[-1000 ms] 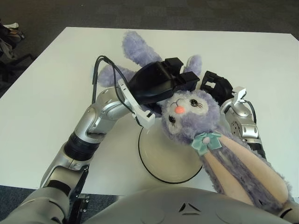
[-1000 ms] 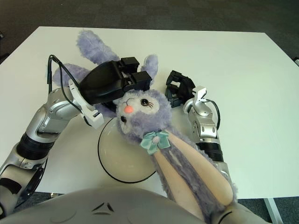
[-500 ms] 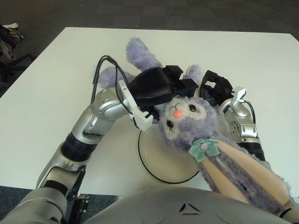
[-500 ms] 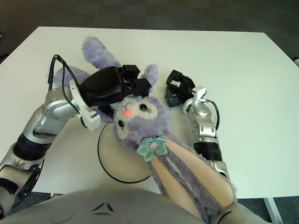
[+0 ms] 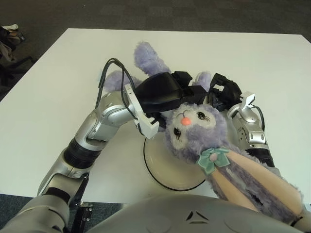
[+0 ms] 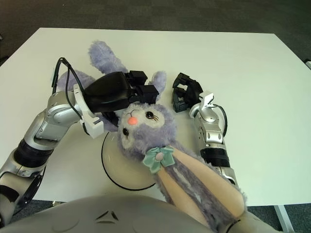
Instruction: Put the doll into the plate.
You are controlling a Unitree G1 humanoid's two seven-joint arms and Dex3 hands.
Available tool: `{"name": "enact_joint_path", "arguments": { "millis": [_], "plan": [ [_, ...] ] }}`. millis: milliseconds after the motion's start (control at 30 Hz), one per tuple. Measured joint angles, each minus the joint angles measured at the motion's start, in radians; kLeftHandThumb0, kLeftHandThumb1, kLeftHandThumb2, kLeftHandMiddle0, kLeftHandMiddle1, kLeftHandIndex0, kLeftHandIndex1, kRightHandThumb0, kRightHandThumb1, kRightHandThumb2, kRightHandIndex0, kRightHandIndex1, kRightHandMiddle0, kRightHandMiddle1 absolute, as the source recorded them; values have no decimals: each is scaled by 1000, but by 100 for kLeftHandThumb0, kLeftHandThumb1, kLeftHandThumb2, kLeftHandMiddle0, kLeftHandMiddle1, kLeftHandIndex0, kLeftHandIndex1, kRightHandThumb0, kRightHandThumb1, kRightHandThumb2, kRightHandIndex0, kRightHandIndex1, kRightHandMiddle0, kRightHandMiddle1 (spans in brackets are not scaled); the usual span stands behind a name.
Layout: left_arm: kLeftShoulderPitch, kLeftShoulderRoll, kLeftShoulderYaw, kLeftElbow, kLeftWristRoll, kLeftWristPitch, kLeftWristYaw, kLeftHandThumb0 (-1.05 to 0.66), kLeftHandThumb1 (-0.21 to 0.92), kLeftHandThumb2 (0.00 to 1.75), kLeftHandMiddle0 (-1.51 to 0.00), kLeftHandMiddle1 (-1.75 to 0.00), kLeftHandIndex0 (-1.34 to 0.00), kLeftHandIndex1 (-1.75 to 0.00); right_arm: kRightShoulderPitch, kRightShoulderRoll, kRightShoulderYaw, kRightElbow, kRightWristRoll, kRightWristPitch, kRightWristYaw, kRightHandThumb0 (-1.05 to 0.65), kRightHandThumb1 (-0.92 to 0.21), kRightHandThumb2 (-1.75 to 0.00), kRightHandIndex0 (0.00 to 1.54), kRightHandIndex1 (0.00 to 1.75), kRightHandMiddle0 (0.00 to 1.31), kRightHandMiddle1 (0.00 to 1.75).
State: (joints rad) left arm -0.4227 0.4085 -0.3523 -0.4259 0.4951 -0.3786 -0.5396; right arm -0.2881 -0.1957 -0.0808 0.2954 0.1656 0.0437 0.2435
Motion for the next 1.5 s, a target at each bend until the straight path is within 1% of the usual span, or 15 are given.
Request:
{"name": "enact_joint_path", "arguments": {
  "millis": [300, 500, 533, 567, 600, 633, 733, 767, 867, 1000, 1200, 1267, 1367, 1467, 1500],
  "plan": [
    [0, 5, 0, -7, -9, 4, -8, -1, 35, 129, -48, -175, -46, -175, -2, -2, 1, 11, 0, -15, 9, 0, 9, -175, 94, 165, 71, 175],
    [0, 16, 0, -35, -41, 54, -51, 0, 68, 88, -26, -175, -23, -175, -2, -2, 2, 13, 0, -21, 9, -1, 9, -175, 92, 168, 70, 175],
    [0, 19, 0, -41, -48, 64, -60, 8, 65, 92, -30, -175, -17, -159, -2, -2, 2, 15, 0, -23, 9, -1, 8, -175, 91, 169, 70, 175],
    [0, 22, 0, -46, -55, 73, -71, 16, 57, 101, -37, -175, -14, -145, -2, -2, 2, 16, 0, -25, 9, -1, 8, -175, 91, 169, 70, 175],
    [0, 25, 0, -52, -61, 82, -81, 28, 46, 115, -47, -175, -9, -126, -2, -2, 1, 18, 0, -28, 10, -1, 8, -175, 91, 170, 69, 175],
    [0, 29, 0, -58, -68, 91, -93, 36, 38, 124, -54, -175, -6, -111, -2, -2, 1, 20, 0, -31, 11, -1, 8, -175, 90, 170, 69, 175],
    [0, 40, -1, -66, -81, 98, -112, 44, 31, 132, -61, -175, -2, -75, -5, -2, 0, 29, 2, -38, 18, -1, 7, -175, 90, 171, 69, 175],
    [0, 45, -1, -68, -85, 98, -116, 44, 32, 131, -60, -175, -1, -66, -7, -2, -1, 34, 3, -41, 20, -1, 7, -175, 90, 171, 69, 175],
    [3, 60, -1, -73, -91, 81, -119, 44, 36, 125, -56, -175, 0, -51, -13, -3, -3, 48, 5, -49, 30, -1, 7, -175, 90, 171, 69, 175],
    [3, 75, -1, -75, -94, 63, -120, 43, 42, 118, -52, -175, 0, -45, -19, -3, -5, 68, 4, -67, 39, -1, 7, -175, 90, 171, 69, 175],
    [-2, 111, -1, -70, -120, 25, -151, 37, 66, 88, -35, -175, 0, -35, -31, -7, -5, 106, 1, -113, 46, -1, 7, -175, 88, 174, 70, 172],
    [-10, 126, -1, -56, -138, -7, -161, 35, 81, 66, -26, -175, 0, -26, -34, -10, -5, 125, -1, -139, 52, -1, 8, -175, 89, 174, 73, 169],
    [-21, 140, -1, -36, -156, -39, -167, 34, 89, 57, -21, -175, 0, -20, -38, -13, -5, 143, -2, -163, 59, -1, 9, -175, 89, 175, 76, 166],
    [-30, 147, 0, -23, -166, -62, -170, 33, 91, 54, -19, -175, 0, -15, -42, -15, -5, 160, -3, -185, 68, -1, 10, -175, 89, 175, 78, 164],
    [-34, 149, -1, -20, -168, -67, -172, 17, 91, 58, -17, -168, 0, -12, -44, -16, -4, 164, -4, -190, 71, -1, 10, -175, 89, 175, 78, 164]
  ]
}}
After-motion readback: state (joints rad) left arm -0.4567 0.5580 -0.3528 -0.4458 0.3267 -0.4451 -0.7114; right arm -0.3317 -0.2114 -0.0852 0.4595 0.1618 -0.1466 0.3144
